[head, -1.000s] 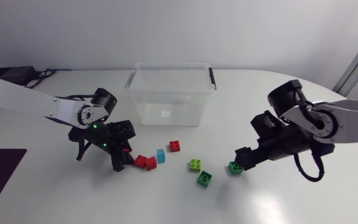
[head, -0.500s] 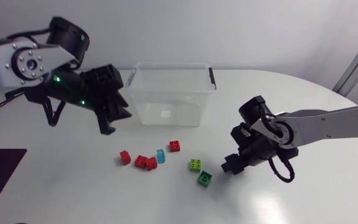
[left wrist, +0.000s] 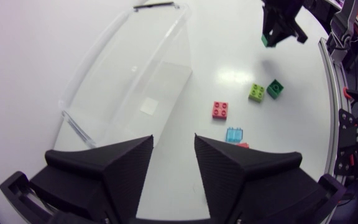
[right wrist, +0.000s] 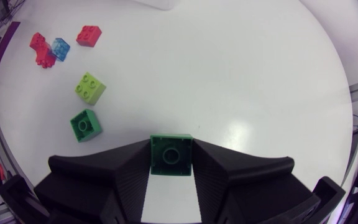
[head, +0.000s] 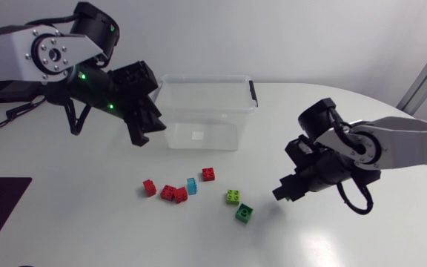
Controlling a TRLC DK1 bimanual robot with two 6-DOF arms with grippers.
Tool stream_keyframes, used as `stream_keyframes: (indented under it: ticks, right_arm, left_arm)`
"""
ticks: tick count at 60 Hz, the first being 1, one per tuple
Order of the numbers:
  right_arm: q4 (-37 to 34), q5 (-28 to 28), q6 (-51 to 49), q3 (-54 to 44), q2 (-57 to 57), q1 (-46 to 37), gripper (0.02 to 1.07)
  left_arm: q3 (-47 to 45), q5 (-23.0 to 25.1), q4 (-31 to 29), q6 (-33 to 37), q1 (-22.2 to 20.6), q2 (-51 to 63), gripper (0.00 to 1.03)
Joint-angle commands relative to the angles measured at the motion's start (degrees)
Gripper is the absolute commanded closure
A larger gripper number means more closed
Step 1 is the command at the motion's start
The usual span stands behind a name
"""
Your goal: Place the duplo bricks in the container
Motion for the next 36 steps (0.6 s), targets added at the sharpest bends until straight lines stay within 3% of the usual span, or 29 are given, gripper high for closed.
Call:
stream_keyframes:
  ticks: [1,12,36]
  right_arm:
    - [-2.24,-0.11,0.71,5.13,-2.72,-0.39,0.77]
    - [-5.40,-0.72,0.71,15.59,-2.37,-1.35,0.76]
    - [-7.60,-1.60,2.38,35.80,8.09,0.14,0.76]
  left_arm:
    - [-5.98,-0.24,-1.04,3.52,2.07,2.06,0.33]
    - [-13.98,-0.24,3.01,7.21,5.49,4.79,0.20]
    - [-20.31,-0.24,9.95,8.09,4.00,13.22,0.19]
